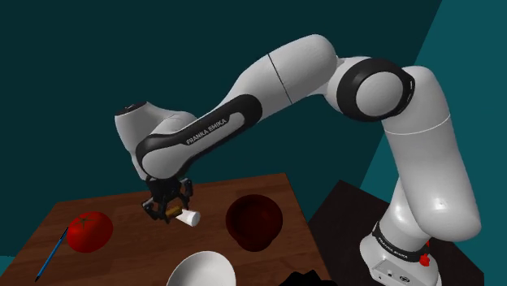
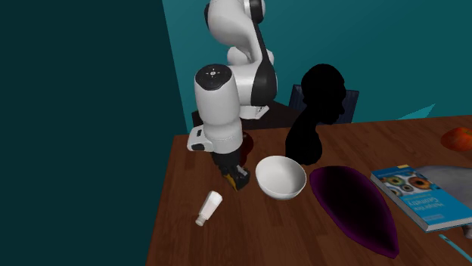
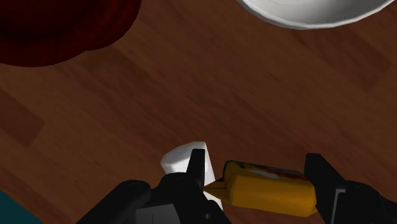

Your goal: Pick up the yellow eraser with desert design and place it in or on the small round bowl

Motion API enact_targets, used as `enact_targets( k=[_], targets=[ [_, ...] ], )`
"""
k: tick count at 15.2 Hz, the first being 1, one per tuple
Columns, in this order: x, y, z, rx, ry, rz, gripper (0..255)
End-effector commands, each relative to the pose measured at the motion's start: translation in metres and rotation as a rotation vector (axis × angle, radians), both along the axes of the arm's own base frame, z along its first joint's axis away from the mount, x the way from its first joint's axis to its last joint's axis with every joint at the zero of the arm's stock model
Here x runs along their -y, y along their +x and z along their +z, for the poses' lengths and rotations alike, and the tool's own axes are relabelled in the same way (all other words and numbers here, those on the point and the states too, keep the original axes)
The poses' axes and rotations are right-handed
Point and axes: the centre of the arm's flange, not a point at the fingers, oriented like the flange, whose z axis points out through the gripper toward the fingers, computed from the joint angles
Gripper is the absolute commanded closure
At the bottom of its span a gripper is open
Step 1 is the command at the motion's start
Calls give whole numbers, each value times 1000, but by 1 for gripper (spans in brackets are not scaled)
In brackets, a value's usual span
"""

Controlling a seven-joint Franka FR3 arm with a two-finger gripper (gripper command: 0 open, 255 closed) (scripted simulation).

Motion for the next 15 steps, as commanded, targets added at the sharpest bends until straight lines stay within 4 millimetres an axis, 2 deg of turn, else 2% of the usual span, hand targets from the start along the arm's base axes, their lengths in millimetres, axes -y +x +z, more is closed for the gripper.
enact_targets(
  k=[1, 7, 15],
  targets=[
    [1, 1, 11, 0, 0, 0, 255],
    [1, 0, 38, 0, 0, 0, 255],
    [78, -72, 39, 0, 0, 0, 255]
  ],
)
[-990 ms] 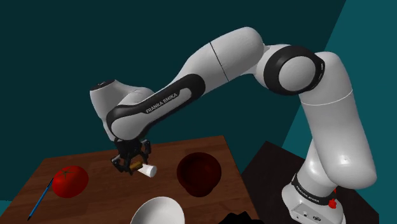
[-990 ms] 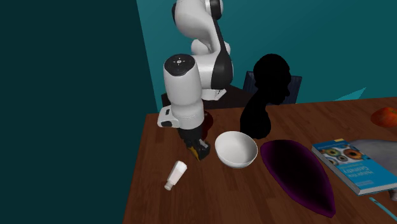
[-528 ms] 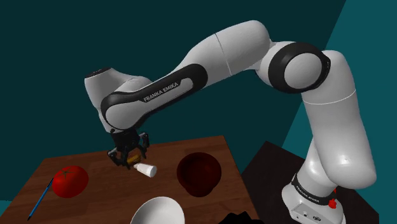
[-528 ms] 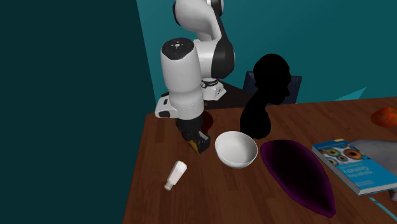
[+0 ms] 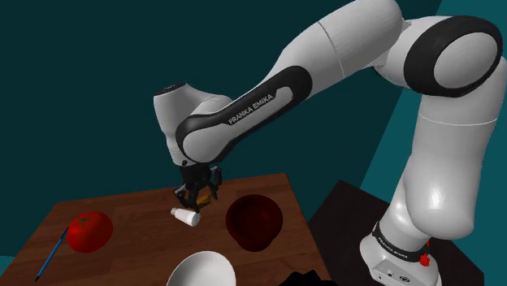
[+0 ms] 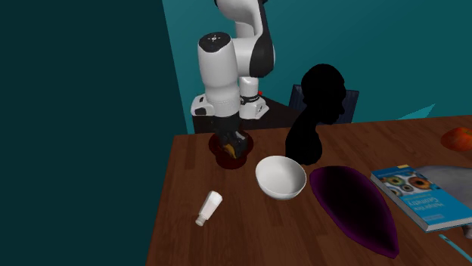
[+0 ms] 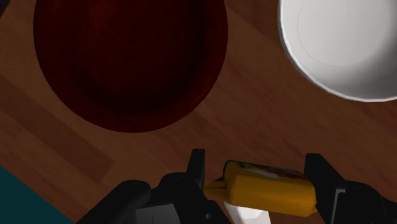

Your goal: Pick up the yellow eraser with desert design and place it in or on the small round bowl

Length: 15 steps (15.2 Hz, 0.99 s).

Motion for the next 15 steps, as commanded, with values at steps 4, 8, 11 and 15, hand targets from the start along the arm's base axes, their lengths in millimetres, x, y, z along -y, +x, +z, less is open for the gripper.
enact_targets(
  k=[4, 8, 11, 15],
  targets=[
    [48, -45, 0, 0, 0, -1, 255],
    [87, -81, 1, 0, 0, -1, 255],
    [112, -105, -4, 0, 0, -1, 255],
    [112, -105, -25, 0, 0, -1, 255]
  ],
)
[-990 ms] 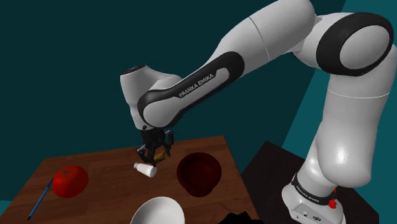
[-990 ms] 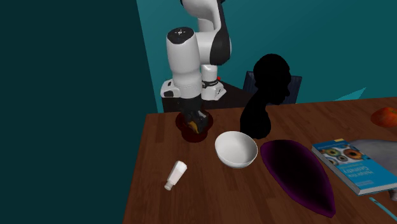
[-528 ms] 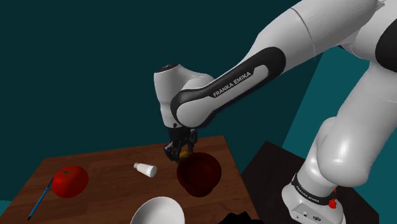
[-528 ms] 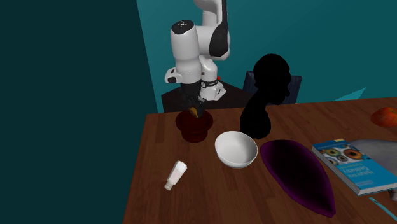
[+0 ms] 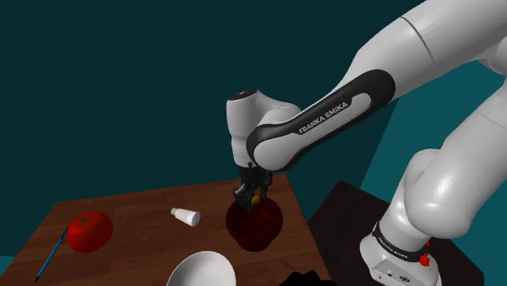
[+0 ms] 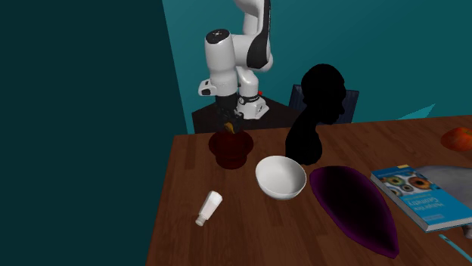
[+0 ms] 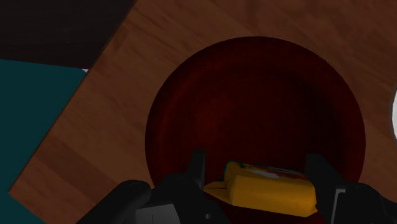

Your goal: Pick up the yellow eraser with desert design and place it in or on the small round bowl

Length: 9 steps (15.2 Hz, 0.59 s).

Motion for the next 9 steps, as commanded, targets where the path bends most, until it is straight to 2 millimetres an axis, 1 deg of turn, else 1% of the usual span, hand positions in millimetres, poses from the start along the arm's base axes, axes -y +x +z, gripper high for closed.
enact_targets(
  k=[1, 9],
  targets=[
    [0, -2, -11, 0, 0, 0, 255],
    [0, -2, -51, 0, 0, 0, 255]
  ],
)
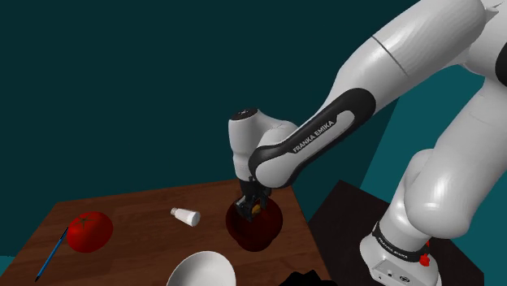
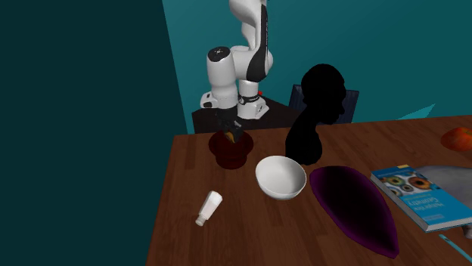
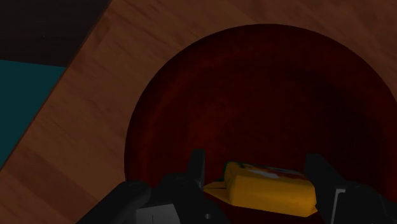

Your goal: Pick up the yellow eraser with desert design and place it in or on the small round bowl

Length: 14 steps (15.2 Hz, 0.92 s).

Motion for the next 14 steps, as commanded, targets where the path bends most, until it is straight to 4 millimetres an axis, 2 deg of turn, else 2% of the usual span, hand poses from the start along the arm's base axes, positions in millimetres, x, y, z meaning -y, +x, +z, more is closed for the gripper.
enact_targets(
  k=[1, 7, 8, 13, 14],
  targets=[
    [0, -1, -4, 1, 0, 0, 255],
    [0, -1, -4, 1, 0, 0, 255],
    [0, -1, -4, 1, 0, 0, 0],
    [0, -1, -4, 1, 0, 0, 0],
    [0, 1, 9, 1, 0, 0, 0]
  ],
)
